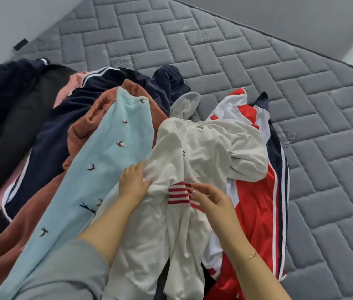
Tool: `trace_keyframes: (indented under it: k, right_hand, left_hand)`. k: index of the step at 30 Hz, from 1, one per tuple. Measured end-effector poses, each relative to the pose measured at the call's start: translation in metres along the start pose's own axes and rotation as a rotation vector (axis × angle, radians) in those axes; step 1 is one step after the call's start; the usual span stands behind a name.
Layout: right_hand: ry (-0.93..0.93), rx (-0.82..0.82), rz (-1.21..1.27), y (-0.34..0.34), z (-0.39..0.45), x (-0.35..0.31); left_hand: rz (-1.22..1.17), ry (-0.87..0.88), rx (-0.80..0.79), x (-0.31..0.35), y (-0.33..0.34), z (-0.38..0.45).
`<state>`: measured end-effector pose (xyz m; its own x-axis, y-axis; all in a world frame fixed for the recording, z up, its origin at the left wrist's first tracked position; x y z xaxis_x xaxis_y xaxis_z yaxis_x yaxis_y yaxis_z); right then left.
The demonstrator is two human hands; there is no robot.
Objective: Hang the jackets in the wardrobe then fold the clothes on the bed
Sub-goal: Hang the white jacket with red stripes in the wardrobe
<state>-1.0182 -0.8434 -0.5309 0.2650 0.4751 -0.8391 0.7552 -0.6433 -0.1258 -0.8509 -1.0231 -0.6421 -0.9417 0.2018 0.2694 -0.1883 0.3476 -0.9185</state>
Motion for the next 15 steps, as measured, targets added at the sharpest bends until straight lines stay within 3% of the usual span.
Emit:
trace_keyframes:
  k: [4, 8, 12, 15]
  right_hand:
    - [0.008, 0.048, -0.058, -0.024, -0.004, 0.021]
    - [0.082, 0.123, -0.057, -0.046, -0.017, 0.034]
    - [0.27, 0.13, 0.132, -0.047, -0.033, 0.044]
    - [0.292, 0.135, -0.008, -0.04, -0.038, 0.051]
  left_hand:
    - [-0.313, 0.042, -0.014, 0.011, -0.003, -0.023]
    - [-0.721, 0.129, -0.185, 0.048, -0.028, -0.095]
    - [-0.78, 0.267, -0.367, 0.076, -0.039, -0.186]
    - [-0.839, 0.252, -0.467, 0.076, -0.037, -0.232]
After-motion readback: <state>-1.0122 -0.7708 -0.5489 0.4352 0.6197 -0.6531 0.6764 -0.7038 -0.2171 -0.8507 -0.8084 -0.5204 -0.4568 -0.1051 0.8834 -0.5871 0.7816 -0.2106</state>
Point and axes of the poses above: each hand's wrist, its own z-axis towards the middle knuckle, its own y-axis out of the palm, x = y × z, the point moved 8 cm from there along z, towards the middle knuckle, and after that the axes turned 10 degrees about x, right-handed, at the moved point
